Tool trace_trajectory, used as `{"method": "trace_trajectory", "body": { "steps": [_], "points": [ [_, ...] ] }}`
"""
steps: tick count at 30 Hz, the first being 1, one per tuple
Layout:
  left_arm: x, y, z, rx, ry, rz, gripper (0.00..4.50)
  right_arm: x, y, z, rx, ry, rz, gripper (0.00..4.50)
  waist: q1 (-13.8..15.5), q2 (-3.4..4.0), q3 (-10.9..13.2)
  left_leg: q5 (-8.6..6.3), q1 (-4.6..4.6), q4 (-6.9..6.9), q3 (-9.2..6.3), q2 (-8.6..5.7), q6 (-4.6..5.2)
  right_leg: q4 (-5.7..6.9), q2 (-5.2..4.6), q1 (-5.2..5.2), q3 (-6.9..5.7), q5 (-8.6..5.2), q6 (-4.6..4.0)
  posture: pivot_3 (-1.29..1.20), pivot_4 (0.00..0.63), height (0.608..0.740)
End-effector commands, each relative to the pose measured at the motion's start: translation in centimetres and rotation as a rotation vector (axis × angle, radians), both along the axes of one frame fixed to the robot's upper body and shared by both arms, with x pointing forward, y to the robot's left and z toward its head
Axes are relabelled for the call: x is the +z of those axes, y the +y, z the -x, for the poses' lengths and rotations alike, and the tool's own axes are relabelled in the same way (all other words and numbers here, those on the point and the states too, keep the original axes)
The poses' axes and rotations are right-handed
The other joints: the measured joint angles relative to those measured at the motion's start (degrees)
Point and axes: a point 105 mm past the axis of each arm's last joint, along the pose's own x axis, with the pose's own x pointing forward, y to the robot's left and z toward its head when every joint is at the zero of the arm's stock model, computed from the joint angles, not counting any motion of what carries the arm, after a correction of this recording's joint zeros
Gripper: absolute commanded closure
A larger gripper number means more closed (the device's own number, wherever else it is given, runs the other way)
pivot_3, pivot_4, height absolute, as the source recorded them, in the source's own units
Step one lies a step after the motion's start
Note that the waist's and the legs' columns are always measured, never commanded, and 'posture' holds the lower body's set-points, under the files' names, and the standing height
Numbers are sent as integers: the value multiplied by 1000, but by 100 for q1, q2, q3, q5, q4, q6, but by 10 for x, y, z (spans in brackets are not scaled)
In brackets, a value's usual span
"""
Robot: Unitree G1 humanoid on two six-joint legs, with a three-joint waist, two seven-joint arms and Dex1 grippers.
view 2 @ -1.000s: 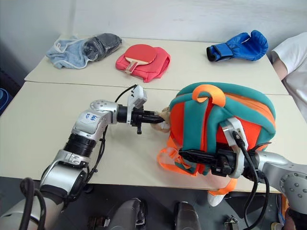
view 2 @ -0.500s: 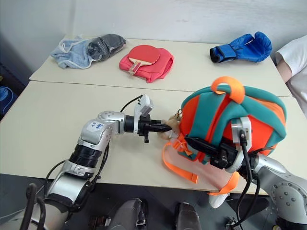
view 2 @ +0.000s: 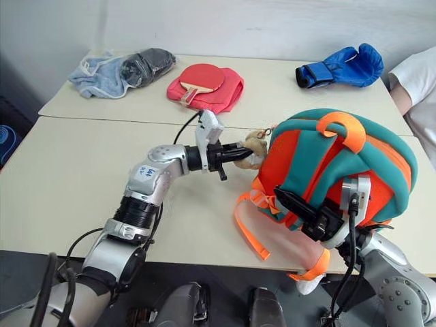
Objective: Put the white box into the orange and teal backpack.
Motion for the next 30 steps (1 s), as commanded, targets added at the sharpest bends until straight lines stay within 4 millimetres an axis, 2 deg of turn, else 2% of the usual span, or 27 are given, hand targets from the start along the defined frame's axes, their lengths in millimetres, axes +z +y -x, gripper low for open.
{"method": "trace_trajectory", "body": {
  "steps": [1, 5, 8, 10, 12, 15, 18, 21, 24, 25, 26, 28, 30],
  "points": [
    [-41, -6, 7, -62, 94, -164, 4288, 12, 6, 5, 13, -59, -12, 4500, -1, 1, 0, 0, 1, 0, 0, 0, 0, 0, 0, 1, 0, 0, 0, 0, 150, 740],
    [-57, -6, 9, -81, 126, -202, 4288, 11, 9, 5, 24, -53, -13, 4500, 0, 1, -1, 0, 2, -2, 0, 0, 0, -2, -1, 1, 0, 0, 0, 0, 150, 740],
    [-54, -1, 15, -130, 116, -176, 4288, 12, 8, 3, 19, -58, -13, 4500, -6, 2, -1, 0, 3, -3, -2, 1, 0, -3, -4, 2, 3, 0, 0, 0, 150, 740],
    [-28, 10, 9, -108, 60, -61, 4288, 12, 7, -1, -6, -79, 18, 4500, -20, 2, -1, 0, 4, -5, -2, 1, 0, -4, -5, 2, 4, 0, 0, 0, 150, 740],
    [-10, 24, 6, -92, -10, -17, 3598, 10, 9, -2, 16, -70, 53, 4500, -35, 2, -1, 0, 3, -6, -1, 2, -1, -4, -11, -3, 5, 0, 0, 0, 150, 740],
    [8, 58, 19, -141, -88, -35, 2656, 14, 11, -7, 27, -153, 196, 3533, -101, 4, -2, 6, -10, -14, 12, 5, -11, 6, -7, -32, 12, 1, -2, 0, 150, 740],
    [12, 92, 32, -150, -116, -71, 1729, 15, 9, -8, 60, -228, 330, 2544, -178, 15, -5, 15, -9, -28, 19, 12, -25, 11, 9, -45, 15, 0, -3, 0, 150, 740],
    [12, 128, 39, -98, -138, -95, 797, 18, -8, -9, 43, -269, 407, 1501, -166, 16, -4, 19, -9, -31, 19, 16, -26, 11, 14, -45, 12, -1, -4, 0, 150, 740],
    [-1, 161, 53, -60, -142, -176, 0, 11, -32, -2, 35, -264, 535, 533, -137, 17, -4, 19, -10, -27, 21, 9, -16, 9, 6, -42, 14, -1, -4, 0, 150, 740],
    [-3, 171, 62, -54, -133, -172, 0, 3, -44, 5, 51, -236, 599, 191, -121, 16, -4, 17, -11, -27, 20, 6, -13, 7, 2, -40, 14, 0, -4, 0, 150, 740],
    [-5, 180, 72, -54, -130, -171, 0, -5, -55, 12, 64, -214, 663, 47, -94, 17, -4, 15, -11, -26, 20, 6, -10, 4, 1, -36, 14, 0, -4, 0, 150, 740],
    [-8, 194, 87, -41, -143, -188, 0, -14, -76, 24, 68, -165, 734, 47, -43, 16, -3, 9, -9, -27, 18, 4, -2, -3, -6, -29, 17, 0, -3, 0, 150, 740],
    [-12, 208, 101, 2, -154, -197, 0, -13, -99, 31, 2, -126, 756, 47, -34, 17, -3, 7, -9, -27, 15, 5, -2, -17, -21, -22, 24, 0, -3, 0, 150, 740]
  ]
}}
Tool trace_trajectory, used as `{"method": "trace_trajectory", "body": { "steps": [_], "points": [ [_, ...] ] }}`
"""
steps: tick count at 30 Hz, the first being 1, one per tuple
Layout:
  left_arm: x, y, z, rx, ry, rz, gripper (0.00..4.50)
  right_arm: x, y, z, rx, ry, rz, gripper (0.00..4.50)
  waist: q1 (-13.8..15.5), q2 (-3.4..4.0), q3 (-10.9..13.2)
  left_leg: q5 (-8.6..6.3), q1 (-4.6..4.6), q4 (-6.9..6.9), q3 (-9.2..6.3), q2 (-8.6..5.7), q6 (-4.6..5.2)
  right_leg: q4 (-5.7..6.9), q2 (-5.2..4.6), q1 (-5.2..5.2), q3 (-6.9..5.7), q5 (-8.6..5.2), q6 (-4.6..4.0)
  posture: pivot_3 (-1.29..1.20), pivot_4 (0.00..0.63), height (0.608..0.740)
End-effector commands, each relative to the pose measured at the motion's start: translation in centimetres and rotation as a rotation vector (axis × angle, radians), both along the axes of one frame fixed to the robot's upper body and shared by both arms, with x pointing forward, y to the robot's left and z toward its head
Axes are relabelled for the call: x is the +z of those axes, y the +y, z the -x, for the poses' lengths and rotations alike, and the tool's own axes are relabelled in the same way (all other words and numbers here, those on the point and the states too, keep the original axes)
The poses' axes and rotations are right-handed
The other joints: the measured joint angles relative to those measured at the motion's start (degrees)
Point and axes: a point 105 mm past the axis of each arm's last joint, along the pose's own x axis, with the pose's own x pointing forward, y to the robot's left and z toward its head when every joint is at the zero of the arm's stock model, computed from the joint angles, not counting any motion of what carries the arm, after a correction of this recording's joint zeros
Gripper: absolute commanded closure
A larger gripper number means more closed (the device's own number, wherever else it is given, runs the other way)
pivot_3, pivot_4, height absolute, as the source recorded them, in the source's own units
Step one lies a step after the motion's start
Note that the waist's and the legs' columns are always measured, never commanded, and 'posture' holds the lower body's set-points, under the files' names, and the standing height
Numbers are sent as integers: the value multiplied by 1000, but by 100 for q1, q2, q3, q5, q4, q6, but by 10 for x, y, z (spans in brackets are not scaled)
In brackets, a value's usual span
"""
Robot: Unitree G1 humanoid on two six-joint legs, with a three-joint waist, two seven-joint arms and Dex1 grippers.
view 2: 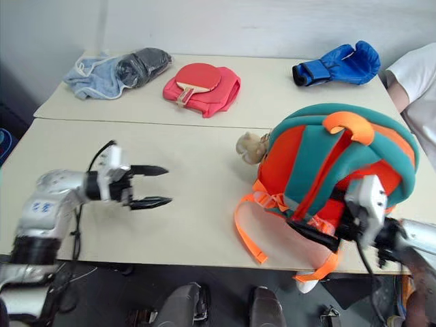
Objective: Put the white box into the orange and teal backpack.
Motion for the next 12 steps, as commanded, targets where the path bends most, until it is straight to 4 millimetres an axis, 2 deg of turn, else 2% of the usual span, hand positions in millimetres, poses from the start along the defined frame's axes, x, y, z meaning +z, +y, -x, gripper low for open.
{"method": "trace_trajectory", "body": {
  "steps": [1, 4, 7, 10, 12],
  "points": [
    [16, 13, 20, 13, -109, 6, 0, 13, -33, 10, -77, -43, 57, 47, 0, 1, 1, -2, 4, 0, 0, -1, -1, -10, -25, 3, 2, 0, 0, 0, 150, 740],
    [7, 27, 29, 102, -129, -41, 0, 13, -53, 14, -109, -91, 140, 47, 0, 7, 4, -15, 25, -1, -19, 0, -21, -18, -39, 27, 4, 7, -12, 0, 150, 740],
    [-6, 40, 42, 159, -112, -81, 0, 8, -70, 13, -133, -171, 223, 47, -6, 10, 5, -47, 88, -42, -4, 0, -18, -41, -49, 69, 6, 8, -17, 0, 150, 740],
    [-11, 41, 48, 175, -93, -70, 0, 6, -66, 2, -139, -253, 184, 47, -14, 10, 5, -27, 91, -75, 1, 0, -48, -51, -46, 57, 7, 7, -20, 0, 150, 740],
    [-13, 40, 47, 189, -119, -84, 0, 2, -55, -3, -98, -269, 175, 47, -15, 11, 5, -11, 90, -83, 1, 0, -73, -47, -44, 50, 5, 5, -24, 0, 150, 740]
  ]
}}
